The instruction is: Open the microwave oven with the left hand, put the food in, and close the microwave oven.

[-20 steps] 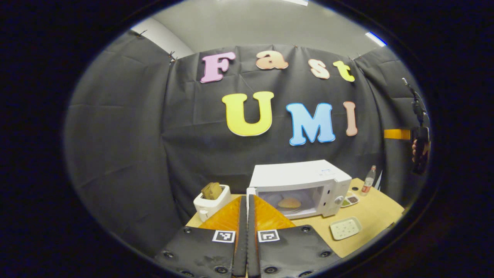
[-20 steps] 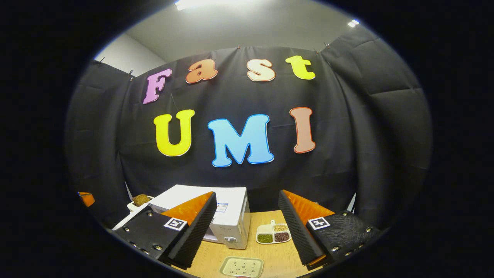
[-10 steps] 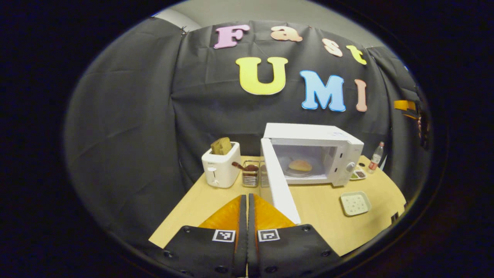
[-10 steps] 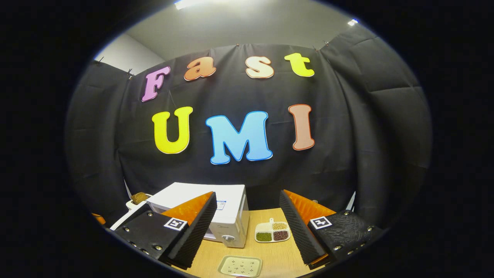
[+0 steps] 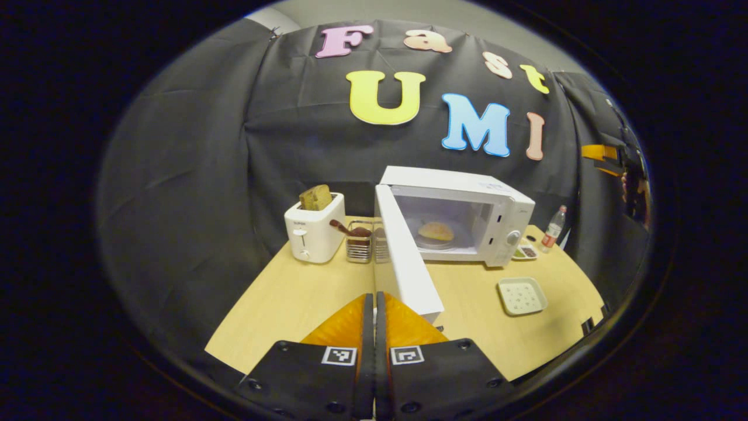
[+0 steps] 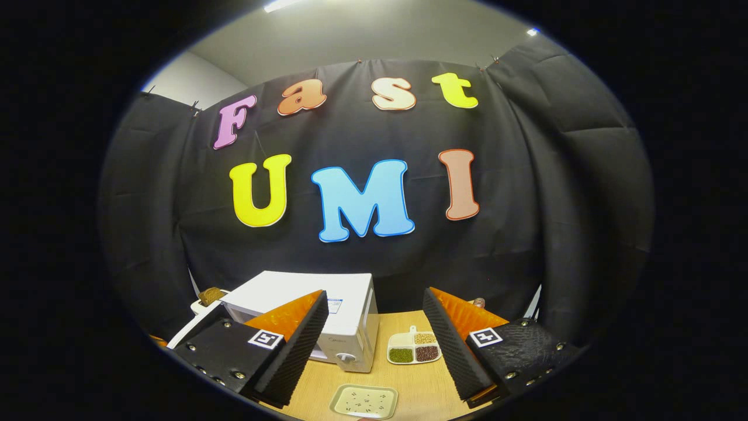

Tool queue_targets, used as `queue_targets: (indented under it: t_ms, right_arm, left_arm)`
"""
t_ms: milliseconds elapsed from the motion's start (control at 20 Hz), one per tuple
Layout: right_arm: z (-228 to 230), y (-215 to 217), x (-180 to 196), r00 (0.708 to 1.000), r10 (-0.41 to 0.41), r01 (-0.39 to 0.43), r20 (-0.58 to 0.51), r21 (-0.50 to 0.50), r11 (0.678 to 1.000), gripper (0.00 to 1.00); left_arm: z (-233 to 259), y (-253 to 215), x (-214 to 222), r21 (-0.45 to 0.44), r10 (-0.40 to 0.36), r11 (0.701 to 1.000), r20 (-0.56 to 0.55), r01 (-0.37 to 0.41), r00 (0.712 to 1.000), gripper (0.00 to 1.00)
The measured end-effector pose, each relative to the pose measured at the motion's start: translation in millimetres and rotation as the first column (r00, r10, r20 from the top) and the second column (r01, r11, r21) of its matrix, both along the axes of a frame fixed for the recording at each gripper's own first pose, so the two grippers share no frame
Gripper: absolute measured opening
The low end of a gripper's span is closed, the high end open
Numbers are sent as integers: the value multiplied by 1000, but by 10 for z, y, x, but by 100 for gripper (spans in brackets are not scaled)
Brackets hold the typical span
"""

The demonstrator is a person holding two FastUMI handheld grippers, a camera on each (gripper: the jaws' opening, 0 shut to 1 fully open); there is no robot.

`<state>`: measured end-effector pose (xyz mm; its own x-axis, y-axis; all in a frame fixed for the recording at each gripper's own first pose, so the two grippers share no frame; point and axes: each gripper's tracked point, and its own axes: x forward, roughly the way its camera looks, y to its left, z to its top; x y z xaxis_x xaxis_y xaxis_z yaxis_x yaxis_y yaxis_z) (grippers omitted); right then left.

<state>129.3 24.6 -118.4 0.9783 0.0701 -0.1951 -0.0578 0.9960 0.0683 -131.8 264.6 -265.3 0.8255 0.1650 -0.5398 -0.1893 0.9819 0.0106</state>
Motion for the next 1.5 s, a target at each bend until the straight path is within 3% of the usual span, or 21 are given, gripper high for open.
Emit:
queue_targets:
  t_ms: [400, 850, 1250, 1500]
  right_arm:
    - [-3, -142, 1, 1000, -19, 19, -5, 0, 1000, 100]
    - [-15, -418, -55, 997, -74, 74, -21, -2, 997, 100]
    - [25, -678, -120, 993, -120, 119, -18, -39, 992, 100]
    - [227, -728, -107, 992, -124, 126, 38, -57, 990, 99]
  left_arm:
    - [-130, -691, 351, 2, -185, 983, -31, 185, 982, 7]
    - [-175, -1223, 795, -26, -325, 946, -40, 324, 945, 7]
    - [-174, -1543, 1256, -37, -389, 921, -17, 388, 921, 7]
    - [-228, -1820, 1468, -53, -399, 915, 7, 399, 917, 7]
